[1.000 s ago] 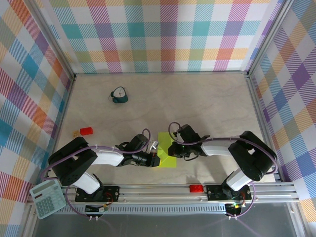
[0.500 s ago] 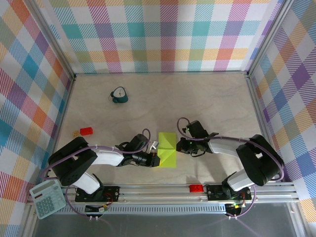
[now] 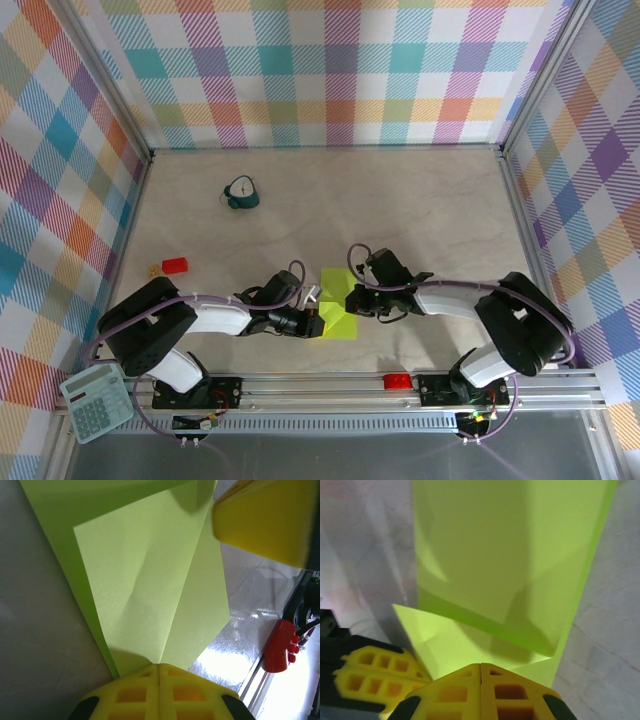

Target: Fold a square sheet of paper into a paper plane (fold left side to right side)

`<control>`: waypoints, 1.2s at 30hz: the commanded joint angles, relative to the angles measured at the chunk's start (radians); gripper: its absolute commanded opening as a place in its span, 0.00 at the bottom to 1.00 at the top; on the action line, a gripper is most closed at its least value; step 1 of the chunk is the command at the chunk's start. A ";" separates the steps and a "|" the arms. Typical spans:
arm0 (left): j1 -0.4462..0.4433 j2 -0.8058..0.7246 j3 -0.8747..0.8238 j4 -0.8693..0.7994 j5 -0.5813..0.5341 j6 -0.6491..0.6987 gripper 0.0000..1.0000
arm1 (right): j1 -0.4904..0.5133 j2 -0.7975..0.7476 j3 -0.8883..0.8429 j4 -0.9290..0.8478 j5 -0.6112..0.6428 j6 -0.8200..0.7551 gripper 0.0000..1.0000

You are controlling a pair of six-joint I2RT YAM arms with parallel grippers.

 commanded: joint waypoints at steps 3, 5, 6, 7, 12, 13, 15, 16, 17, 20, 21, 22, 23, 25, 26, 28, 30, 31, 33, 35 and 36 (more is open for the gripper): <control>-0.008 -0.006 0.048 -0.124 -0.031 0.014 0.00 | 0.000 0.042 0.018 -0.020 0.034 0.019 0.00; -0.008 -0.016 0.082 -0.159 -0.032 0.030 0.00 | -0.001 0.045 0.005 -0.038 0.050 0.028 0.00; -0.008 -0.020 0.099 -0.176 -0.032 0.037 0.00 | -0.003 0.046 -0.001 -0.045 0.055 0.031 0.00; -0.008 -0.025 0.116 -0.193 -0.031 0.045 0.00 | -0.002 0.046 -0.003 -0.055 0.059 0.034 0.00; -0.008 -0.026 0.184 -0.230 -0.015 0.070 0.00 | -0.002 0.051 -0.013 -0.096 0.063 0.039 0.00; -0.009 -0.016 0.192 -0.230 -0.006 0.073 0.00 | -0.002 0.054 -0.013 -0.102 0.064 0.039 0.00; -0.008 0.002 0.196 -0.210 0.016 0.081 0.00 | -0.002 0.061 -0.012 -0.110 0.064 0.041 0.00; -0.008 0.012 0.195 -0.201 0.021 0.085 0.00 | -0.002 0.069 -0.008 -0.114 0.064 0.042 0.00; -0.009 0.021 0.196 -0.192 0.028 0.091 0.00 | -0.004 0.077 -0.003 -0.119 0.062 0.044 0.00; -0.013 0.054 0.202 -0.164 0.054 0.093 0.00 | -0.003 0.099 0.016 -0.143 0.053 0.044 0.00; -0.015 0.063 0.206 -0.154 0.061 0.093 0.00 | -0.003 0.106 0.022 -0.157 0.054 0.044 0.00; -0.020 0.073 0.212 -0.149 0.064 0.093 0.00 | -0.005 0.114 0.031 -0.170 0.053 0.041 0.00; -0.025 0.083 0.218 -0.144 0.064 0.094 0.00 | -0.006 0.120 0.038 -0.184 0.052 0.041 0.00; -0.032 0.103 0.230 -0.137 0.065 0.093 0.00 | -0.008 0.130 0.046 -0.197 0.048 0.039 0.00; -0.033 0.112 0.235 -0.136 0.062 0.093 0.00 | -0.009 0.132 0.046 -0.198 0.047 0.039 0.00; -0.033 0.124 0.239 -0.132 0.049 0.094 0.00 | -0.011 0.133 0.046 -0.202 0.044 0.037 0.00; -0.034 0.126 0.240 -0.128 0.029 0.093 0.00 | -0.013 0.133 0.043 -0.205 0.044 0.034 0.00; -0.034 0.127 0.242 -0.128 0.021 0.094 0.00 | -0.013 0.133 0.042 -0.206 0.045 0.033 0.00; -0.033 0.130 0.245 -0.128 0.014 0.093 0.00 | -0.014 0.133 0.041 -0.210 0.046 0.030 0.00; -0.034 0.137 0.249 -0.130 0.006 0.095 0.00 | -0.016 0.136 0.040 -0.212 0.046 0.027 0.00; -0.034 0.140 0.251 -0.133 0.005 0.096 0.00 | -0.016 0.135 0.040 -0.214 0.047 0.025 0.00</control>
